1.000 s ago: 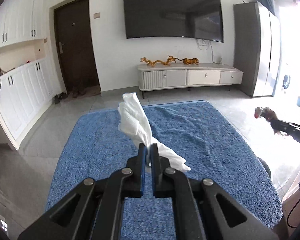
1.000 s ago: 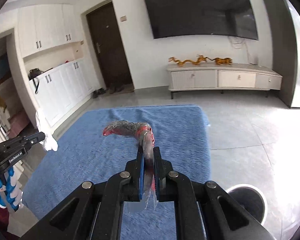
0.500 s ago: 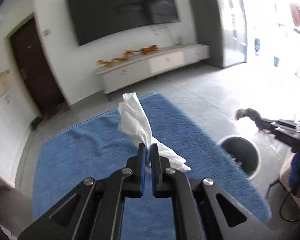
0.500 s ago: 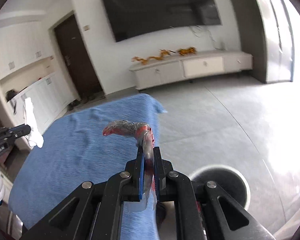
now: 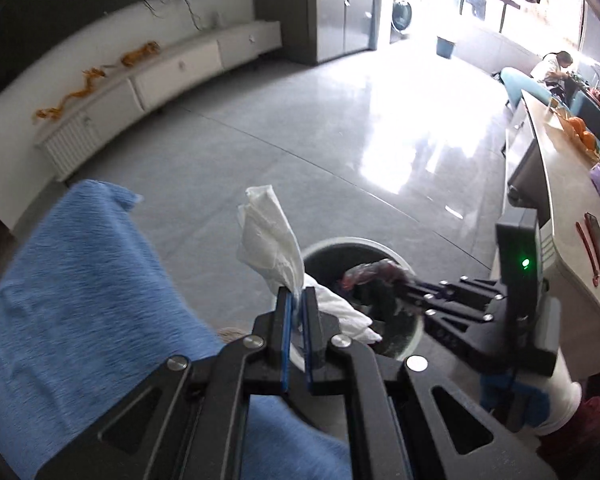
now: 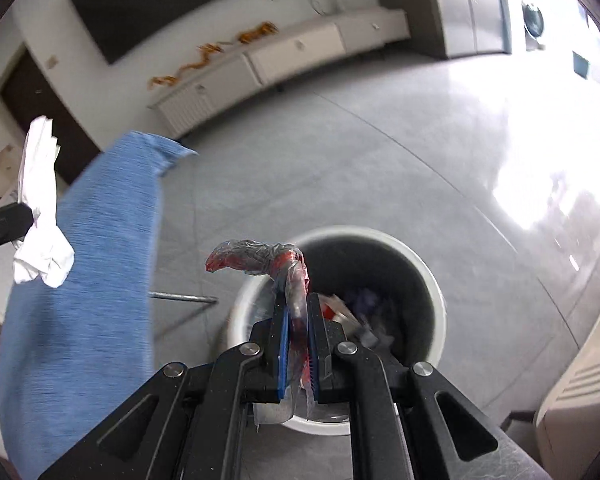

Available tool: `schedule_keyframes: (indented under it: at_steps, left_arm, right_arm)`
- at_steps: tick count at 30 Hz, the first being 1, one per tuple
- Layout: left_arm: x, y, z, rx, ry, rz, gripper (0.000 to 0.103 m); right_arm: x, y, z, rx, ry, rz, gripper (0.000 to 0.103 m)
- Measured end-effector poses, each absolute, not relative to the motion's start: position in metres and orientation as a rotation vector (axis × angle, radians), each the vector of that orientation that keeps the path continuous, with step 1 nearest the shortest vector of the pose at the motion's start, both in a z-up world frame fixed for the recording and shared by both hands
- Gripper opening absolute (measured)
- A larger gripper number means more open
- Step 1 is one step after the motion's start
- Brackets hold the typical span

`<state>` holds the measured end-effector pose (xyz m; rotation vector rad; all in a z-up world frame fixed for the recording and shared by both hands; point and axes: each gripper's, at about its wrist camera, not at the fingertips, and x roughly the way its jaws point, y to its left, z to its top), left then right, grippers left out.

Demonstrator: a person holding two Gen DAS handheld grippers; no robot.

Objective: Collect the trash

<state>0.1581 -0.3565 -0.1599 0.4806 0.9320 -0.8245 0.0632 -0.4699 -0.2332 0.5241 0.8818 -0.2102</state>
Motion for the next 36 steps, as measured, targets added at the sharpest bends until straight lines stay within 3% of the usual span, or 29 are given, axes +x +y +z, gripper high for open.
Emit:
schedule_keyframes:
  at_steps: [7,9,12,16,23,28,36]
  left_arm:
    - [0.177,-0.400,-0.198,0.413,1.069,-0.887,0.008]
    - [0.183,-0.404,-0.205,0.387,1.106,-0.896,0.010]
    - [0.187,-0.404,-0.208,0.361,1.136,-0.911,0.014]
    - [0.190,-0.394,-0.207,0.310,1.145,-0.919,0.042]
    - [0.186,-0.366,-0.183,0.269,1.104,-0.906,0.042]
    - [0.176,-0.326,-0.146,0.265,0.978,-0.840,0.042]
    - [0.154,-0.210,-0.078,0.225,0.692,-0.566,0.042]
  right_arm:
    - [0.076,-0.490,-0.258,0.569,0.933,-0.240,0.011]
    - [0.077,-0.492,-0.263,0.577,0.944,-0.250,0.026]
    - [0.077,-0.491,-0.266,0.570,0.954,-0.267,0.040]
    - [0.072,-0.488,-0.264,0.563,0.959,-0.283,0.042]
    - [0.065,-0.478,-0.230,0.508,0.913,-0.305,0.045]
    - [0.060,-0.452,-0.174,0.439,0.828,-0.286,0.047]
    - [0.064,-0.368,-0.080,0.285,0.661,-0.166,0.065]
